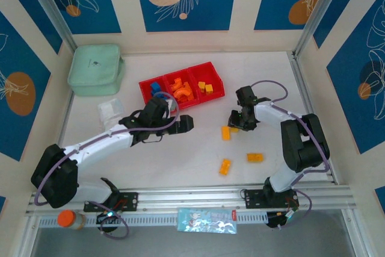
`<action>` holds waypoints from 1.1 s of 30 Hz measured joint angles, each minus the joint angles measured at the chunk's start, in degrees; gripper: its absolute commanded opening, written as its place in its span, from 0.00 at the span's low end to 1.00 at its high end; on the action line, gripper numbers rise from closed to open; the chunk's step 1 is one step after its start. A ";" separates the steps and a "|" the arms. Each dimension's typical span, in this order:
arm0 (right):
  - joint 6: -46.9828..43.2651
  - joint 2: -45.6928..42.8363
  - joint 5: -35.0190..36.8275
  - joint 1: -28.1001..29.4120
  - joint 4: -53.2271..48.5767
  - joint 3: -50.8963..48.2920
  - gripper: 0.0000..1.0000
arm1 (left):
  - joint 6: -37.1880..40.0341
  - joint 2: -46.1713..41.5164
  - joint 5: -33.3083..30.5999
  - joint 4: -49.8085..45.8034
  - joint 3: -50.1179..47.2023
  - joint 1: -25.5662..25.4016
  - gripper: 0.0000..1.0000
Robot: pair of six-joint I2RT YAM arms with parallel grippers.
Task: Sort the legos into containers by color
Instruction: Pick up the lego from the middle-right of the table, then place the lego in the container.
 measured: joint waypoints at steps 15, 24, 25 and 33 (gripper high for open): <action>-1.90 -3.50 -0.02 0.00 -2.56 1.36 0.20 | 0.33 0.70 -0.37 -0.52 1.33 0.00 0.99; -2.73 -4.57 -0.46 0.70 -5.92 13.40 0.20 | 3.04 0.70 -0.52 -3.30 5.46 1.55 0.99; -2.78 -4.07 -0.46 0.98 -5.97 15.15 0.20 | 3.15 0.70 -0.52 -3.39 5.88 1.95 0.99; -2.60 8.68 -0.85 4.15 -4.57 31.71 0.20 | 4.61 0.76 -0.31 -4.61 8.55 6.56 0.99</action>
